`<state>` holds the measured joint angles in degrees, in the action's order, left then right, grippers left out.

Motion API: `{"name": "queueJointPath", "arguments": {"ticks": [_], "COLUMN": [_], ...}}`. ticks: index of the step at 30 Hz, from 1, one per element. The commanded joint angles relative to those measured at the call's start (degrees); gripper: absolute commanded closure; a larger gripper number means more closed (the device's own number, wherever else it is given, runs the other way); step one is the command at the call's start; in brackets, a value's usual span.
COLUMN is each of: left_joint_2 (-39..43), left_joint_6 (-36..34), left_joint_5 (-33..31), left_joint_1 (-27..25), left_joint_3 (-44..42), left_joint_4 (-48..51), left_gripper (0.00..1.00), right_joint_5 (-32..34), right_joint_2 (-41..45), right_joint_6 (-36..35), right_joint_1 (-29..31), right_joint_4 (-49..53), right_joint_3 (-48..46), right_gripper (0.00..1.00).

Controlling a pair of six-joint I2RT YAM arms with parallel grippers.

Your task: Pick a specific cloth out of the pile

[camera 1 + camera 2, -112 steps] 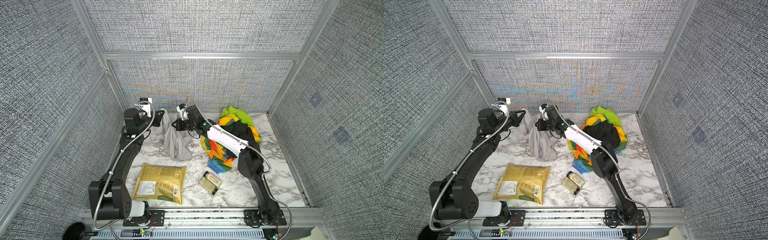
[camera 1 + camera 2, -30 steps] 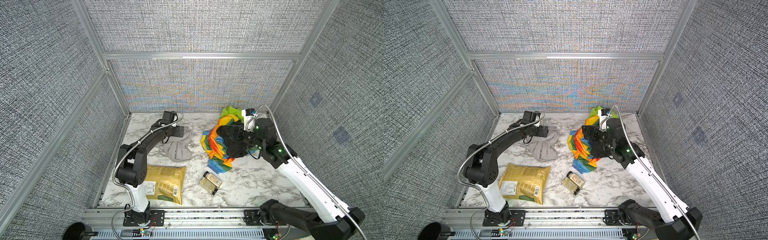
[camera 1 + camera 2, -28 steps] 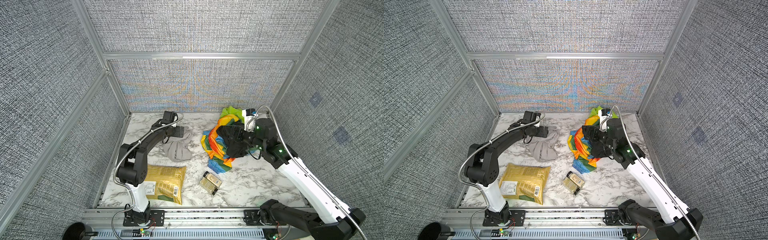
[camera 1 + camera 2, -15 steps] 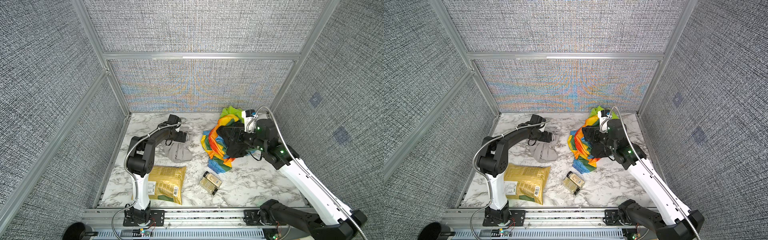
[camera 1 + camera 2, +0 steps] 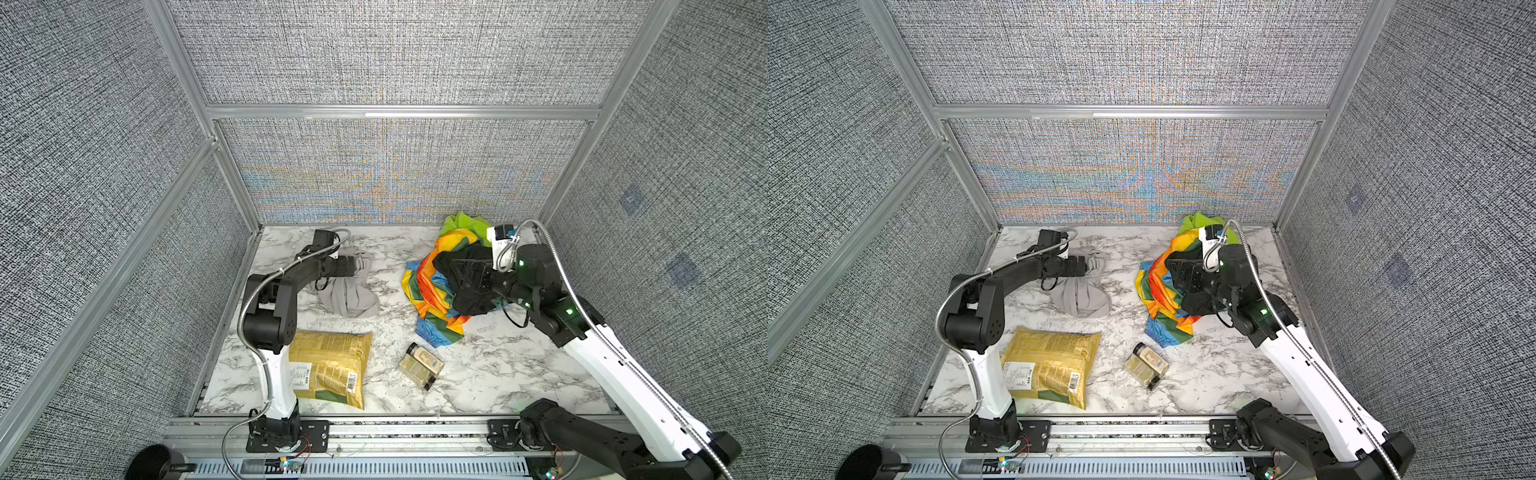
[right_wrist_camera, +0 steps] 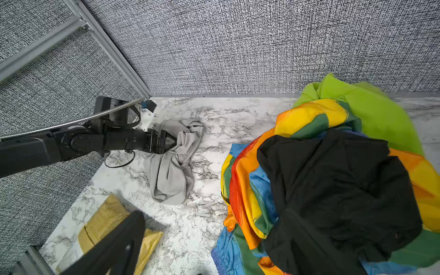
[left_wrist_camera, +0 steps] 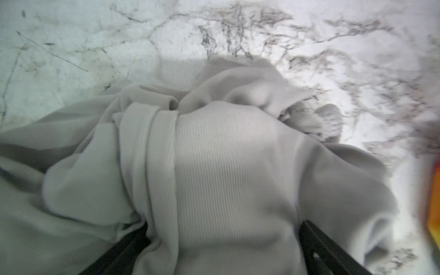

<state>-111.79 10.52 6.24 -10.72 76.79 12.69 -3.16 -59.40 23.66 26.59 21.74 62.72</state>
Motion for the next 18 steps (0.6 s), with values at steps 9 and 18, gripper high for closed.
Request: {"name": "queueJointPath", "arguments": {"ticks": [9,18], "left_joint_2": [29.3,49.57], "left_joint_6": [-0.97,3.26], "left_joint_5": [10.44,-9.87], "left_joint_1": [-0.71,-0.64], "left_joint_3": [-17.61,-37.42], "left_joint_4": [-22.47,-24.72], "left_gripper": [0.01,0.01], "right_joint_5": [1.84,19.98], "right_joint_2": [3.93,7.76], "right_joint_6": [-1.6,-2.26], "right_joint_1": [-0.03,-0.13], "right_joint_4": [-1.54,-4.1], "right_joint_3": [-5.07,-12.16], "right_gripper": [0.06,0.01]}}
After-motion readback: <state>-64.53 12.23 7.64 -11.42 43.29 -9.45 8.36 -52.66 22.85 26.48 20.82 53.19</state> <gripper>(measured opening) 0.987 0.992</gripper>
